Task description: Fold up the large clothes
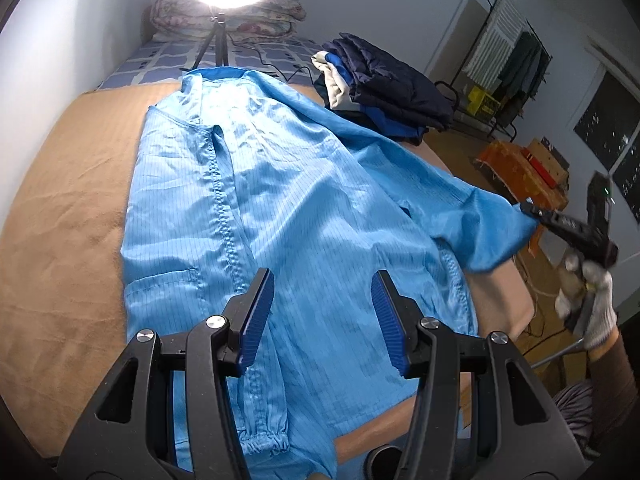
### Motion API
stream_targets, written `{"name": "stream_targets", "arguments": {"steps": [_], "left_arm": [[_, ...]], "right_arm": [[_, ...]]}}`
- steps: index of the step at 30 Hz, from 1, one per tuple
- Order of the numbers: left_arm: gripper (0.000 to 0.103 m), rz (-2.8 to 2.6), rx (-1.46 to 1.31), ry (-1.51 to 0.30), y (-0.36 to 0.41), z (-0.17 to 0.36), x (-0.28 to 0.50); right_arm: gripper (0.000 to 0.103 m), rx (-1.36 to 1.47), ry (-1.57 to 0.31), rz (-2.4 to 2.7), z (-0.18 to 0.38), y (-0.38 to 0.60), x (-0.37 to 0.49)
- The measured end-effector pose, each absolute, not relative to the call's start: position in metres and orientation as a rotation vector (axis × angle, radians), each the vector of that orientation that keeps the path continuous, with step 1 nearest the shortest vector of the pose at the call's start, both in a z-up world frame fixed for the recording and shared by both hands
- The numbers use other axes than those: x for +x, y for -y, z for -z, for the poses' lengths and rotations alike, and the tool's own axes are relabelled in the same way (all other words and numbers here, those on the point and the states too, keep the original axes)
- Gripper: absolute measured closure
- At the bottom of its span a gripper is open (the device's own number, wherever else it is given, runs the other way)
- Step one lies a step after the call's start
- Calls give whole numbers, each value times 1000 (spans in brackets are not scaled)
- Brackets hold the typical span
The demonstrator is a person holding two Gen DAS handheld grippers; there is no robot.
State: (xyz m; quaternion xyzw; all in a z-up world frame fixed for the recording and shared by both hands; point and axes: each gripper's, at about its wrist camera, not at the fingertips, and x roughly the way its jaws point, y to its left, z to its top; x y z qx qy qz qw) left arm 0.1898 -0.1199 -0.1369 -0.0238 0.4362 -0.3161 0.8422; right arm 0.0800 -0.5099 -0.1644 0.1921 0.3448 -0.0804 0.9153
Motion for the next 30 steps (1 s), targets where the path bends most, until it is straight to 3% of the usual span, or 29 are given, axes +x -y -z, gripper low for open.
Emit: {"name": "stream_targets", "arguments": {"steps": [8,17,29,30], "left_arm": [[51,617,-160,-919,99,133,203],[51,569,-239,-966,82,146,213],[51,616,-222,-1100,107,185,208],[51,621,-218,-1109,110,188,207]], "right_arm": [[103,240,-744,-127,157,402,79],[103,75,-938,-375,214,303,75],[103,-50,-1110,-568,256,265,51],[99,-40,-1118,-588,256,267,49]]}}
